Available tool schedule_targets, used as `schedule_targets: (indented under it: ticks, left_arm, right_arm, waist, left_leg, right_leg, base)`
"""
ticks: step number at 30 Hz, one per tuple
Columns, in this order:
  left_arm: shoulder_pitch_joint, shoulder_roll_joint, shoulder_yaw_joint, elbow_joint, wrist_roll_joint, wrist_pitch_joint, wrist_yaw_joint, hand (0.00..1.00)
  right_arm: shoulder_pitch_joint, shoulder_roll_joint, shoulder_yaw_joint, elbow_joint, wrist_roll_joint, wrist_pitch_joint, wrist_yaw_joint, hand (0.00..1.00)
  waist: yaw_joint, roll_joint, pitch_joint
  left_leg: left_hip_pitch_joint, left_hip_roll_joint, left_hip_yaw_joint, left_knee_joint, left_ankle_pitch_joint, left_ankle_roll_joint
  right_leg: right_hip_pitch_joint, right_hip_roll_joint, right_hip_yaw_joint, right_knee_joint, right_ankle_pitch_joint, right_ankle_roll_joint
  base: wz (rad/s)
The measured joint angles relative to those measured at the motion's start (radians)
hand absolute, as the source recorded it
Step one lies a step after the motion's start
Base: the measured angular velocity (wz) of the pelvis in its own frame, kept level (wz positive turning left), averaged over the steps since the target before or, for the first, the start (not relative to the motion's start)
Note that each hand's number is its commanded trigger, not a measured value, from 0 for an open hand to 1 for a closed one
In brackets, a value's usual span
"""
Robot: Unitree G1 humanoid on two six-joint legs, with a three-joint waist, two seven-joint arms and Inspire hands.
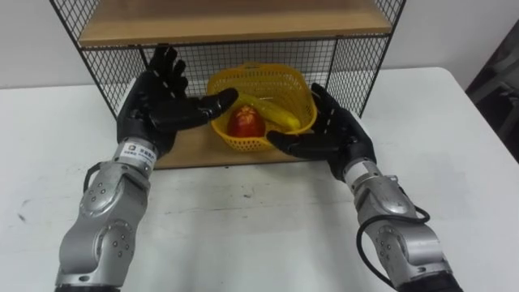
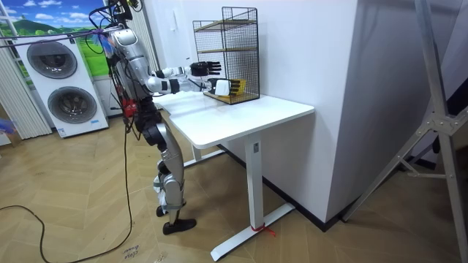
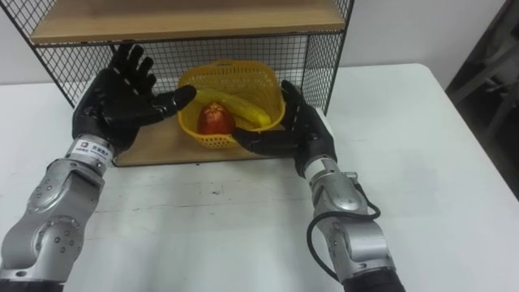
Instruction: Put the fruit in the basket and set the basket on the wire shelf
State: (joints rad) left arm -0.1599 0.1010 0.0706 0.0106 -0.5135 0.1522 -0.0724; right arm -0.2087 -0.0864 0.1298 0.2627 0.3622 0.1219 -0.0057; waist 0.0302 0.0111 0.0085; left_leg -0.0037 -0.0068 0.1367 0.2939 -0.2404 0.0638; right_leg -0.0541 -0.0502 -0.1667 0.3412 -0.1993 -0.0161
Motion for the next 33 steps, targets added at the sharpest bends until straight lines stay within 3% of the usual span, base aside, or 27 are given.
schedule_targets:
  ticks: [4, 7, 9, 16, 33]
  left_arm:
    - [0.001, -0.001, 0.034, -0.001, 0.061, 0.0, -0.006, 0.0]
    - [0.042, -0.002, 0.047, -0.043, 0.093, -0.004, -0.01, 0.0]
    - [0.058, -0.003, 0.047, -0.055, 0.095, -0.01, -0.014, 0.0]
    - [0.086, -0.007, 0.047, -0.069, 0.094, -0.012, -0.033, 0.0]
    - [0.09, -0.006, 0.051, -0.07, 0.093, -0.072, -0.077, 0.0]
  right_arm:
    - [0.008, -0.003, -0.017, -0.007, -0.016, -0.001, 0.019, 0.0]
    - [0.064, -0.004, -0.04, -0.08, -0.019, -0.003, 0.037, 0.0]
    - [0.083, -0.005, -0.074, -0.092, -0.019, -0.025, 0.042, 0.0]
    - [0.096, -0.017, -0.088, -0.093, -0.043, -0.036, 0.053, 0.0]
    - [0.155, -0.017, -0.09, -0.169, -0.094, -0.057, 0.055, 0.0]
  waist:
    - [0.001, 0.006, -0.0044]
    - [-0.001, 0.016, -0.0131]
    - [-0.003, 0.018, -0.0151]
    - [-0.004, 0.011, -0.0161]
    - [-0.002, -0.001, -0.0111]
  left_leg:
    - [-0.002, 0.0, 0.001, -0.007, 0.0, 0.0]
    - [0.0, 0.0, -0.001, -0.004, 0.0, 0.0]
    - [0.001, 0.0, -0.001, -0.003, 0.0, 0.0]
    - [0.001, 0.0, 0.001, -0.002, 0.0, 0.0]
    - [-0.003, -0.001, 0.002, -0.01, 0.0, 0.0]
  right_leg:
    - [-0.003, 0.0, 0.0, 0.0, 0.0, 0.0]
    - [-0.001, 0.0, -0.002, -0.004, 0.0, 0.0]
    - [0.002, 0.0, -0.002, -0.006, 0.0, 0.0]
    - [-0.001, 0.0, 0.001, -0.003, 0.0, 0.0]
    - [-0.005, 0.002, 0.004, -0.013, -0.001, 0.001]
  base:
    - [0.0]
    - [0.0]
    - [0.0]
    - [0.0]
    - [0.0]
